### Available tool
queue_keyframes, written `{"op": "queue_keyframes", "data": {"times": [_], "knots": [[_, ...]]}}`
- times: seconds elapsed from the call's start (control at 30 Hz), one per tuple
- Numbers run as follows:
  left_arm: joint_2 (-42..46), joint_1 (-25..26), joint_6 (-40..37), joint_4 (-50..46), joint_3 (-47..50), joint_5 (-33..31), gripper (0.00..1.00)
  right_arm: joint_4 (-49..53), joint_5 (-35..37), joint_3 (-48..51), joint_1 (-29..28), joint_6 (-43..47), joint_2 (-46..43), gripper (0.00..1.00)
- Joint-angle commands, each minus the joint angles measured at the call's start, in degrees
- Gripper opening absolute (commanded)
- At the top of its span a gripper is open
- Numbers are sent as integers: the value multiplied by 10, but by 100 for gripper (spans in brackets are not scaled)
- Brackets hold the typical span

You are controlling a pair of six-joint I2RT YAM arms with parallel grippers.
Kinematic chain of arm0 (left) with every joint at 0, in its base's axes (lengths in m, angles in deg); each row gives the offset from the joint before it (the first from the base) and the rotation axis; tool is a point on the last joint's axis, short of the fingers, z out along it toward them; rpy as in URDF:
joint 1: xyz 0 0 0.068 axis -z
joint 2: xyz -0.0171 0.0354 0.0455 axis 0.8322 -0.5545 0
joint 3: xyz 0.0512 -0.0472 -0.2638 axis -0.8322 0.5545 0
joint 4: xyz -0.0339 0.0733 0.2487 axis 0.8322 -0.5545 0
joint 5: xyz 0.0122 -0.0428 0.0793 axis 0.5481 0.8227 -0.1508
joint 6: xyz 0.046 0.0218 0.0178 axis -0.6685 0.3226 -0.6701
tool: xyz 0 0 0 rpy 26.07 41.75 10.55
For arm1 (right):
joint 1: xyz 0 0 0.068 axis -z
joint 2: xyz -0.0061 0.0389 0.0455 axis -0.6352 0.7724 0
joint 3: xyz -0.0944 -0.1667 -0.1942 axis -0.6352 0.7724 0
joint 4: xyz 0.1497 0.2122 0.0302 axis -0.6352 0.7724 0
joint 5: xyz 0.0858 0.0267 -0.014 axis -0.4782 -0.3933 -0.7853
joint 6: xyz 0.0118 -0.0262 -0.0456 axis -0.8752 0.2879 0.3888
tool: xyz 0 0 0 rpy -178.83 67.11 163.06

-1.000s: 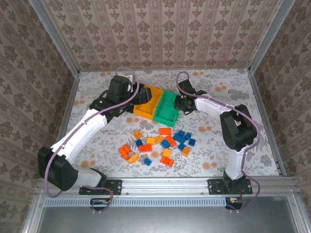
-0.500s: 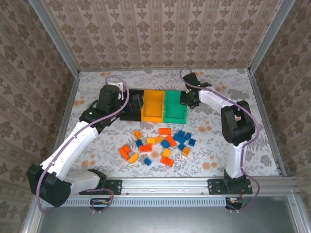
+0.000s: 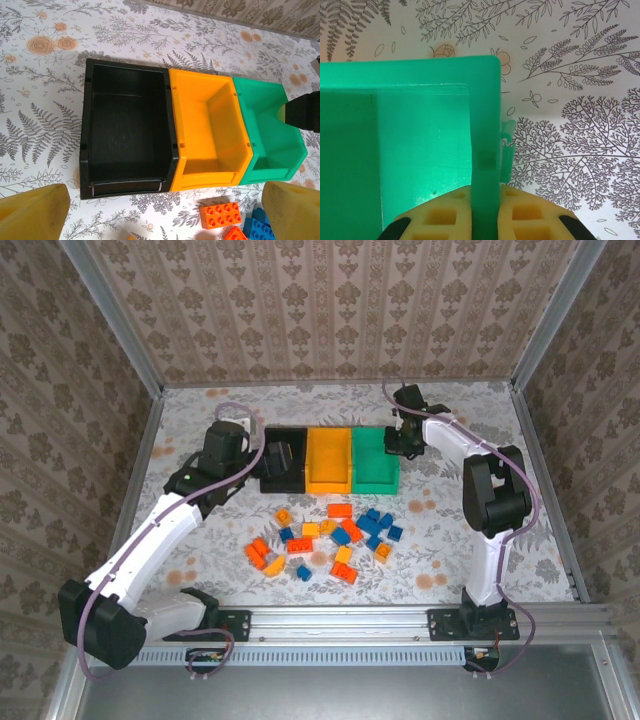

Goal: Sort the legos into containers by color

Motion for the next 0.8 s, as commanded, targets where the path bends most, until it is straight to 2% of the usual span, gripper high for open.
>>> {"op": "queue_keyframes", "data": {"times": [0.0,0.13,0.3,0.4,0.6,0.77], "knots": [[12,-7,-5,4,10,4,100,29,-18,-18,1,26,-12,0],[7,-11,0,8,14,11,100,38,-15,-35,2,24,3,1],[9,-14,7,12,19,14,100,24,-13,-33,1,16,-6,45],[16,-13,10,18,23,14,100,14,-12,-30,-4,15,-29,61],[43,-12,16,26,34,1,100,-37,-18,54,-32,-21,-126,69],[87,-12,15,22,49,-19,100,-112,-29,181,-120,-45,-215,70]]}}
